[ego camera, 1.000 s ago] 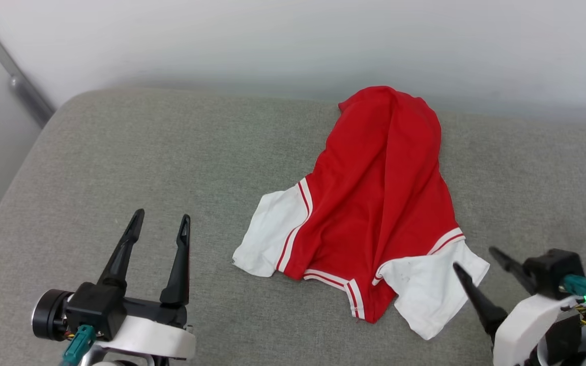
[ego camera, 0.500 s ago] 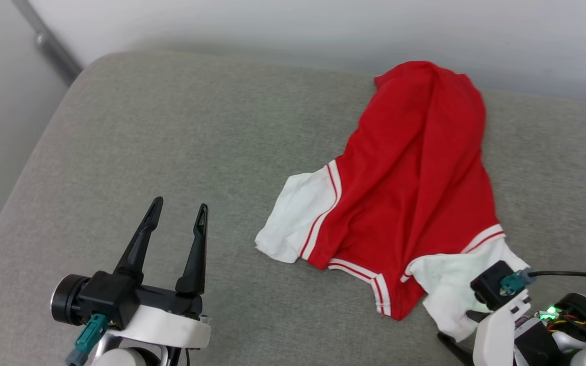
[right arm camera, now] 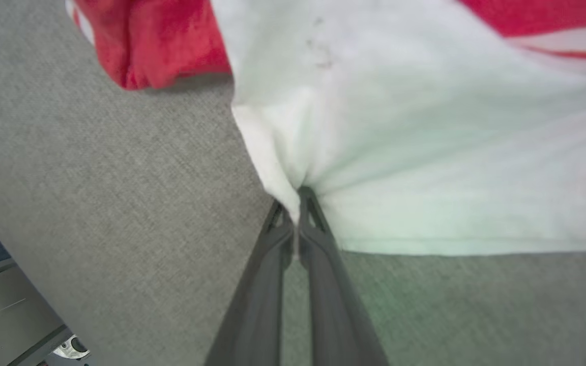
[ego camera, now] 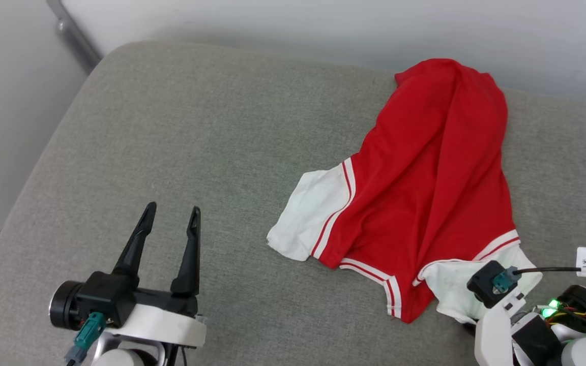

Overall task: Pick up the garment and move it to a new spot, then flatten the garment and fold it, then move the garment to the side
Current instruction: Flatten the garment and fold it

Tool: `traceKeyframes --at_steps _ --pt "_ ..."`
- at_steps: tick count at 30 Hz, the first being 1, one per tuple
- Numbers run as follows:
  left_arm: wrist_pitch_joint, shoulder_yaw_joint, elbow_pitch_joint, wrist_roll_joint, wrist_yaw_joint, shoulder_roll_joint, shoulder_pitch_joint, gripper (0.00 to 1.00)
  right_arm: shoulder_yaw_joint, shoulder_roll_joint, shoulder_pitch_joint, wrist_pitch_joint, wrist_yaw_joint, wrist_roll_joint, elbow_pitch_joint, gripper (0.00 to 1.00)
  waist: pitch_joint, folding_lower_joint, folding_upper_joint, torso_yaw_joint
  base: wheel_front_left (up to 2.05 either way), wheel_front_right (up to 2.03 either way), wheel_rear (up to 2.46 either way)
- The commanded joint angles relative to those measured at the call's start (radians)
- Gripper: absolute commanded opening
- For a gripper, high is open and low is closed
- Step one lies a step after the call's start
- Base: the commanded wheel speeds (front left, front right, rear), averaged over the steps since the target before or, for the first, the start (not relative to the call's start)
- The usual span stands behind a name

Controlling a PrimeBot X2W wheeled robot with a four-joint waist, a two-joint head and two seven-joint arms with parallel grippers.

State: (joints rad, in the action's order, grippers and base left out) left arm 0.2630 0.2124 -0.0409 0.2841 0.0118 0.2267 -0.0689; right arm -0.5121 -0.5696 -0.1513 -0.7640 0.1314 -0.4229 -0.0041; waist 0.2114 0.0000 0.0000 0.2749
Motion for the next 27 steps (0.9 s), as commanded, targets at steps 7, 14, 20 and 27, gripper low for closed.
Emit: traceKeyframes --at_steps 7,14,20,27 --pt "0.003 -0.045 0.020 -0.006 -0.019 -0.003 0.053 1.00 0.023 -0.140 0.080 0.001 -0.002 0.031 0.052 0.00 -0.062 0.0000 0.0000 -0.083 0.00 0.00 0.00" --pt "0.003 -0.055 0.036 -0.010 -0.037 0.005 0.069 1.00 0.093 -0.227 0.123 0.020 -0.001 0.045 0.051 0.00 -0.080 0.0000 0.0000 -0.136 0.00 0.00 0.00" --pt "0.002 -0.058 0.062 -0.001 -0.051 0.020 0.075 1.00 0.168 -0.185 0.150 0.074 -0.001 0.037 0.070 1.00 -0.066 0.0000 0.0000 -0.186 0.00 0.00 0.00" --pt "-0.044 -0.046 0.086 0.011 -0.076 0.056 0.075 1.00 0.263 -0.101 0.151 0.173 -0.001 -0.001 0.010 1.00 -0.068 0.0000 0.0000 -0.243 0.00 0.00 0.00"
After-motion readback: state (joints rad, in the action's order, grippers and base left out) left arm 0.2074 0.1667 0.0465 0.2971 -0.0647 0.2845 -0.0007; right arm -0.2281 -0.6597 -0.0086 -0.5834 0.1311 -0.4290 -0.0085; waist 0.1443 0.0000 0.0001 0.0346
